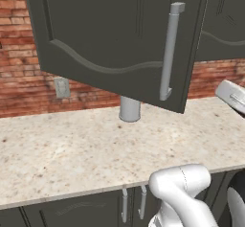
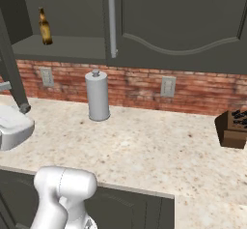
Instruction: Open the cabinet directly in front. Then move the beer and the cup to the dining counter with the jar on it.
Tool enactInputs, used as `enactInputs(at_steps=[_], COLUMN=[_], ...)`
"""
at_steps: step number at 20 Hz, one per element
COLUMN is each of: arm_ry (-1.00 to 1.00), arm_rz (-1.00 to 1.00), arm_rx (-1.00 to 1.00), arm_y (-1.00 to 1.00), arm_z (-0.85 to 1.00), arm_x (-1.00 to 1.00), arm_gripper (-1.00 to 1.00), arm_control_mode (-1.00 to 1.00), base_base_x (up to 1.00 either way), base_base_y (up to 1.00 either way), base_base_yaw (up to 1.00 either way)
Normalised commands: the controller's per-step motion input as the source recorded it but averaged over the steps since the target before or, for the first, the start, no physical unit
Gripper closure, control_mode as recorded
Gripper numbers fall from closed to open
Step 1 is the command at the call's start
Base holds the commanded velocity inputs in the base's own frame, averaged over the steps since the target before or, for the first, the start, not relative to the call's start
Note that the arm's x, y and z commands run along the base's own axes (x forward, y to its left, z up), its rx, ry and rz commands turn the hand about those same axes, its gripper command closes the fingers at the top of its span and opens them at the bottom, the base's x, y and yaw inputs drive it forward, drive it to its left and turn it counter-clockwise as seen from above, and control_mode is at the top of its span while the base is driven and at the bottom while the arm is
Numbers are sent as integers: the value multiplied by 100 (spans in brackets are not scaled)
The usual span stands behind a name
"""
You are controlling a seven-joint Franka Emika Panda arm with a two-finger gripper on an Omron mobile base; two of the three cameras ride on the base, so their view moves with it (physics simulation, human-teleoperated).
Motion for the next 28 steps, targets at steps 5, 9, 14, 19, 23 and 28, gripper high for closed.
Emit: enactInputs(at_steps=[5, 9, 14, 19, 23, 28], arm_ry=[1, 6, 11, 7, 4, 5], arm_rz=[45, 47, 40, 25, 23, 38], arm_rx=[9, 4, 2, 0, 0, 0], arm_y=[-84, -24, 12, 78, 83, 96], arm_z=[-26, -37, -26, -17, -17, -14], arm_x=[37, 38, 58, 34, 17, -2], arm_gripper=[-100, -100, -100, -100, -100, -100], arm_control_mode=[-100, -100, -100, -100, -100, -100], base_base_x=[0, 0, 0, 0, 0, 0], base_base_y=[0, 0, 0, 0, 0, 0], base_base_yaw=[0, 0, 0, 0, 0, 0])
